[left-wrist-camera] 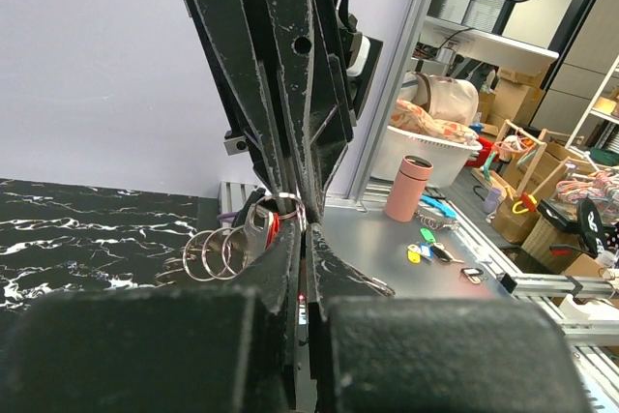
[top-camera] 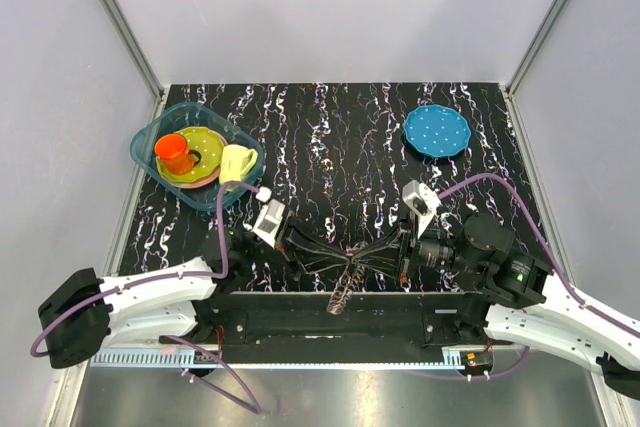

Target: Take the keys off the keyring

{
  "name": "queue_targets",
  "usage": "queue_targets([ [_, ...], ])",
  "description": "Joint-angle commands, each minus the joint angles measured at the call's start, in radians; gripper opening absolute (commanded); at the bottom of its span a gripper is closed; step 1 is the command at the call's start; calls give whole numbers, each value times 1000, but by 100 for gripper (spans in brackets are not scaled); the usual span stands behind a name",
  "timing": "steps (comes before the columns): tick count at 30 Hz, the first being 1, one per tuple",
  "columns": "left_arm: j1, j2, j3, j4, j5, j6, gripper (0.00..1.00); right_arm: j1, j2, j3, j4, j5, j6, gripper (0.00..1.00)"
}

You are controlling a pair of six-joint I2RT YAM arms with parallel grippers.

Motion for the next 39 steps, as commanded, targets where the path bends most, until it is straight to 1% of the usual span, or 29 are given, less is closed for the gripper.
queue_targets([
  [1,1,-22,37,94,-29,22,0,0,-2,-10,13,-3,-34,6],
  [2,1,-22,37,93,-33,24,0,0,-3,-11,15,-3,-39,1],
  [3,1,-22,36,91,-35,24,0,0,-6,-11,12,-6,-42,0],
  [5,1,-23,39,77,-33,29,0,0,-15,-11,1,-5,-57,0],
  [7,3,-32,57,-16,-30,61,1,0,-28,5,-22,14,-69,0],
  [8,3,-49,62,-56,-29,74,14,0,-41,13,-45,29,-89,0],
  [9,3,-60,65,-134,-26,105,21,-2,-46,22,-62,38,-98,0],
  [11,3,-98,63,-208,-33,139,32,-2,-45,67,-151,63,-146,0],
  [12,4,-152,59,-287,-70,169,40,0,-39,87,-187,67,-164,0],
  [13,4,-179,56,-329,-94,186,43,0,-28,129,-267,75,-181,0],
  [14,4,-206,59,-373,-149,205,46,-2,-8,151,-305,84,-207,0],
  [15,4,-259,66,-466,-177,237,51,0,4,171,-339,83,-223,0],
  [17,4,-295,89,-561,-240,266,54,0,29,219,-410,66,-249,0],
  [18,4,-310,120,-641,-243,303,57,0,35,231,-428,55,-259,0],
  [19,4,-313,141,-682,-243,321,58,-2,41,251,-454,32,-269,0],
  [20,4,-310,160,-719,-227,343,58,2,50,259,-462,15,-291,0],
  [21,4,-307,196,-790,-205,404,59,0,55,265,-470,-4,-301,0],
  [23,4,-290,227,-869,-143,476,59,0,67,285,-481,-75,-321,0],
  [24,4,-281,244,-932,-119,537,59,0,72,292,-481,-101,-325,0],
  [25,4,-273,265,-957,-98,565,59,-2,78,305,-493,-151,-330,0],
  [27,4,-263,278,-999,-18,637,59,-2,101,317,-504,-182,-342,0],
  [29,4,-247,286,-1006,66,654,59,0,118,329,-517,-205,-353,0],
  [30,4,-243,286,-998,82,654,60,0,126,335,-522,-215,-355,0],
  [35,1,-186,276,-955,172,618,61,-2,170,354,-514,-259,-356,0],
  [39,1,-152,257,-833,235,520,64,0,198,363,-504,-273,-365,0],
])
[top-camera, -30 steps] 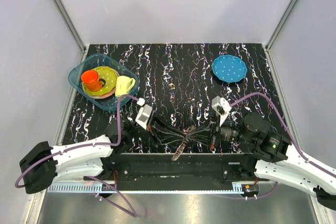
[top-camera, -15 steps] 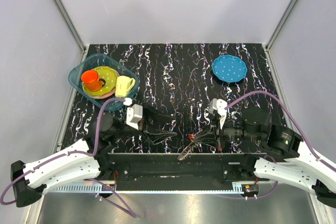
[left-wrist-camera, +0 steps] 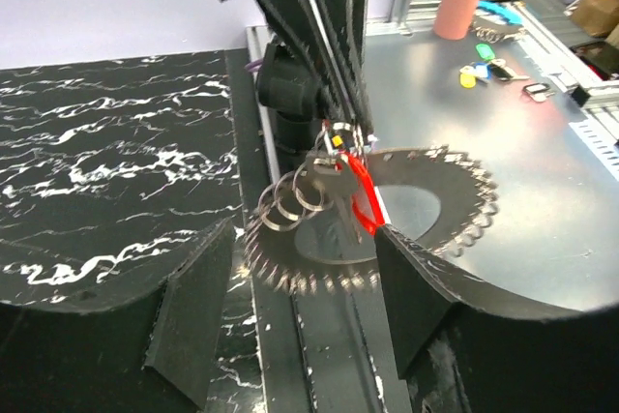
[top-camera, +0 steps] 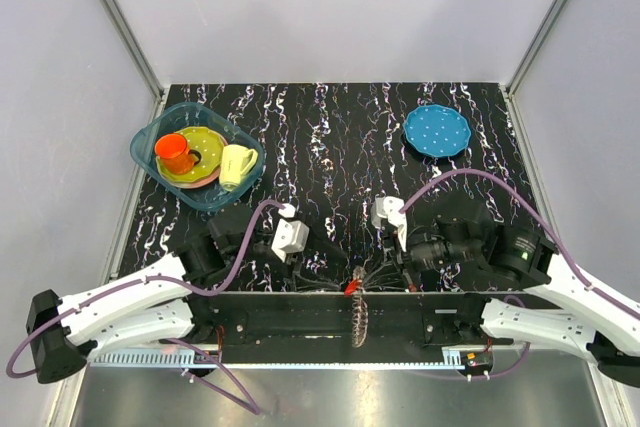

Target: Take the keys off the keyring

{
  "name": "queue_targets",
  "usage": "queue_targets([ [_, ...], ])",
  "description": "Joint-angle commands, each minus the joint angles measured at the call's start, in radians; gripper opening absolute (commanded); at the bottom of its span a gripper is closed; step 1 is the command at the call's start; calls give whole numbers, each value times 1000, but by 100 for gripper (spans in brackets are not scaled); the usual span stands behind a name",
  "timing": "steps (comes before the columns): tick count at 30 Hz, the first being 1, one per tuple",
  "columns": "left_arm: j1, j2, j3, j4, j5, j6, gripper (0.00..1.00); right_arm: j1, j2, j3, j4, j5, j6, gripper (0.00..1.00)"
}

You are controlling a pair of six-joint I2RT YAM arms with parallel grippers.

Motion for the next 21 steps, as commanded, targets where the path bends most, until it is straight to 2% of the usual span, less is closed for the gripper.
queue_targets([
  [1,0,29,6,158,131,-75,65,0,21,55,48,-68,-33,0],
  [7,-1,59,0,228,157,-129,68,0,36,54,66,-53,-53,0],
  [21,-6,84,7,136,96,-69,71,0,38,29,83,15,-81,0],
])
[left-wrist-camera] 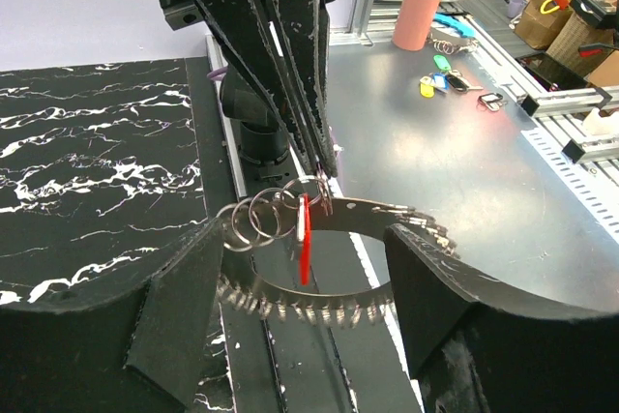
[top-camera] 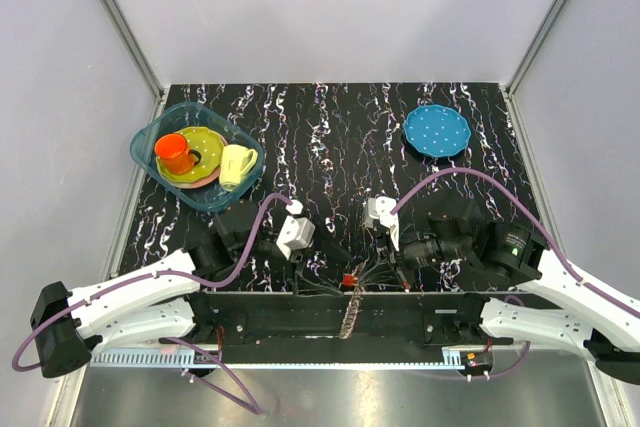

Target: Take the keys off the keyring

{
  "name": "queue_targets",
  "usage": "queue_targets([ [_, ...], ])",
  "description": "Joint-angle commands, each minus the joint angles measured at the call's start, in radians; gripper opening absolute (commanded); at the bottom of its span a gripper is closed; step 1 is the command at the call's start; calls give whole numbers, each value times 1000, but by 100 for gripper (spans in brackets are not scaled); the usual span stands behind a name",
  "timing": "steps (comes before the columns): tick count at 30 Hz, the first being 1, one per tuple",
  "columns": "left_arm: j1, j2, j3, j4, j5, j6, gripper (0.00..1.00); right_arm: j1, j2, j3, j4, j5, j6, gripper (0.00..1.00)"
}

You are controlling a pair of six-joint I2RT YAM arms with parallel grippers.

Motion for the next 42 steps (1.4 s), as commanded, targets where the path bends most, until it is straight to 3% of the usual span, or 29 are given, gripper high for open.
queue_targets([
  [1,-7,7,9,16,-25,44,71,0,-11,25,74,22,-42,0],
  [10,-19,52,43,-9,-72,76,67,-2,-11,23,77,18,-50,0],
  [22,-22,49,43,-17,-110,94,39,0,-12,2,80,28,-50,0],
  [28,-22,35,40,-38,-171,96,1,0,-31,-18,94,120,-30,0],
  [34,-21,-14,12,-52,-326,96,0,-2,-70,-34,132,235,7,0],
  [42,-21,-106,-52,19,-417,87,0,0,-115,-64,181,360,36,0],
])
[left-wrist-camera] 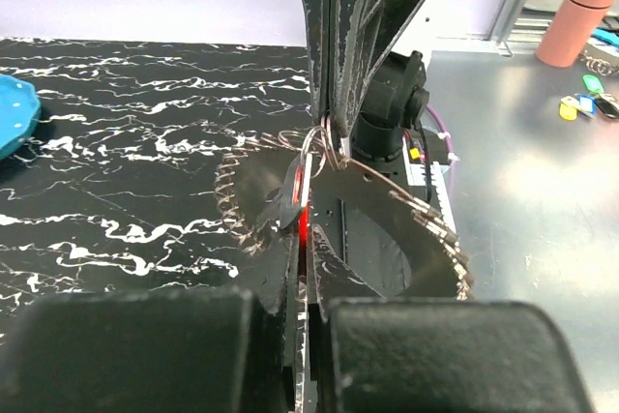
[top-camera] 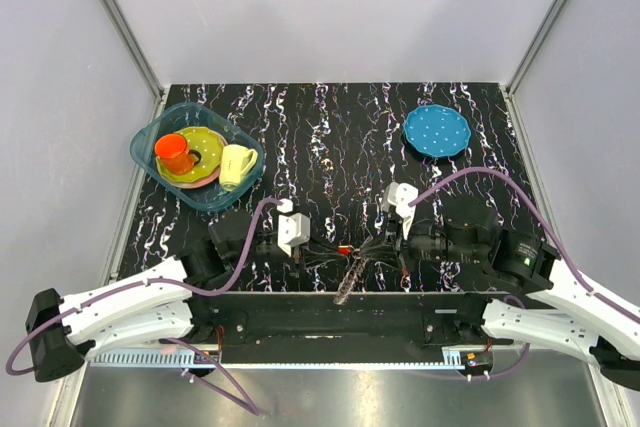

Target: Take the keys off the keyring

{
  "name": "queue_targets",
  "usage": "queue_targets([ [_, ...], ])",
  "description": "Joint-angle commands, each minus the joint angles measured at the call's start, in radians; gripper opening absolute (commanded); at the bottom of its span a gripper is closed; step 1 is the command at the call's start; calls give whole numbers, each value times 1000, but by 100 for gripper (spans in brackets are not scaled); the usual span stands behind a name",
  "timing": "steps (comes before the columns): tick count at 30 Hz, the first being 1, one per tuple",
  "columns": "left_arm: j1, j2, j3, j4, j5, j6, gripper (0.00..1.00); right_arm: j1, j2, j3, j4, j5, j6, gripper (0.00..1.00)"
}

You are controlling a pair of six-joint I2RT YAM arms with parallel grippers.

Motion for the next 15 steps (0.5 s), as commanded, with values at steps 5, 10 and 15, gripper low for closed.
queue_targets([
  [5,3,-35,-52,126,-109,-44,0,-1,-61,-60,205,167,62,0],
  [10,6,-40,-110,201,-178,-117,0,-1,-67,-90,277,217,82,0],
  [15,6,-2,-123,222,-220,-154,0,0,-79,-131,367,277,89,0],
])
